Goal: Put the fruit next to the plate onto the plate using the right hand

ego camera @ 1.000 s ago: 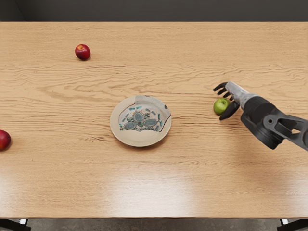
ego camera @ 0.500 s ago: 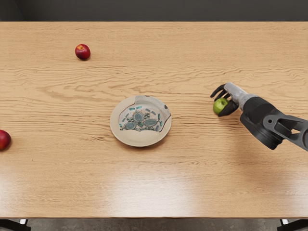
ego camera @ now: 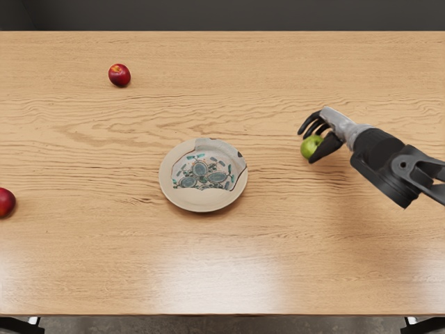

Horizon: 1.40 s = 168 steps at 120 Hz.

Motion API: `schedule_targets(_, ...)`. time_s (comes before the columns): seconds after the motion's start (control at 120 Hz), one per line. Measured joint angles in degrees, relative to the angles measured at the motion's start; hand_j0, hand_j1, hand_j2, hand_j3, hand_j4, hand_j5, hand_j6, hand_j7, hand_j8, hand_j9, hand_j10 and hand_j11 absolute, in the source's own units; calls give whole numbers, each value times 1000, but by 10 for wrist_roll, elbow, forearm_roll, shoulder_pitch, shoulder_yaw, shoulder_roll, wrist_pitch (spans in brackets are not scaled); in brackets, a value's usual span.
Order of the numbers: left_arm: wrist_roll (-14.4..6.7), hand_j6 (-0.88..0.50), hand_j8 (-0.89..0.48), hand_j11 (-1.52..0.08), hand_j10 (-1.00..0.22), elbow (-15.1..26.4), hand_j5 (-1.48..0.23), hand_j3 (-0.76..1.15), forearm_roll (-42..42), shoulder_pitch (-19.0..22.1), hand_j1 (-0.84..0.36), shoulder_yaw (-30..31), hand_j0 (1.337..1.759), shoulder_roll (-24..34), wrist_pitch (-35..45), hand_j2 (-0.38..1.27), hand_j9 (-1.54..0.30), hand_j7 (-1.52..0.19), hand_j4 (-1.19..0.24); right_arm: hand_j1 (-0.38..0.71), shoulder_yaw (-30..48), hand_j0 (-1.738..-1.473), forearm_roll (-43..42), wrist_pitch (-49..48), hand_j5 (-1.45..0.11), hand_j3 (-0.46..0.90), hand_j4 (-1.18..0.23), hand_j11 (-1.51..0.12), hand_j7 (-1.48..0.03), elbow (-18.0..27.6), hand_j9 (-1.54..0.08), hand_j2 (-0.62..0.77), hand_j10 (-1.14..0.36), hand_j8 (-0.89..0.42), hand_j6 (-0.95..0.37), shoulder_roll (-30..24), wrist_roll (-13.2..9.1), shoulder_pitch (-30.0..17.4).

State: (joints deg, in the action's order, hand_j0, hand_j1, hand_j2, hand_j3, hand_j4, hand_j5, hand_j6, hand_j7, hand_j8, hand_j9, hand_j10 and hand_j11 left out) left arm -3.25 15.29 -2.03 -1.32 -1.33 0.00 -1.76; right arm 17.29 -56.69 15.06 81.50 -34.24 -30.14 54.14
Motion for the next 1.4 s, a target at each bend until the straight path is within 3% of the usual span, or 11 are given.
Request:
schedule_targets(0.192,0,0,0,0,0,0,0,0,0,0,349,0,1658,0,0,0,0,0,0,259,31,-1657,2,-26,-864,0,-637,-854,-845,27,-854,289,-564,-439,-562,1,-2,-1)
schedule_targets(0.45,0,0,0,0,0,0,0,0,0,0,349,0,1658,0,0,0,0,0,0,260,54,-1657,5,-38,-876,0,-640,-862,-852,59,-861,309,-566,-443,-567,19,-22,3)
schedule_targets(0.892,0,0,0,0,0,0,0,0,0,0,349,0,1658,0,0,0,0,0,0,268,65,-1657,5,-40,-879,0,-645,-859,-857,63,-857,319,-555,-431,-556,94,-42,4)
schedule_targets(1.4,0,0,0,0,0,0,0,0,0,0,349,0,1658,0,0,0,0,0,0,302,70,-1658,7,-38,-893,0,-643,-858,-862,60,-868,359,-525,-408,-534,179,-49,0)
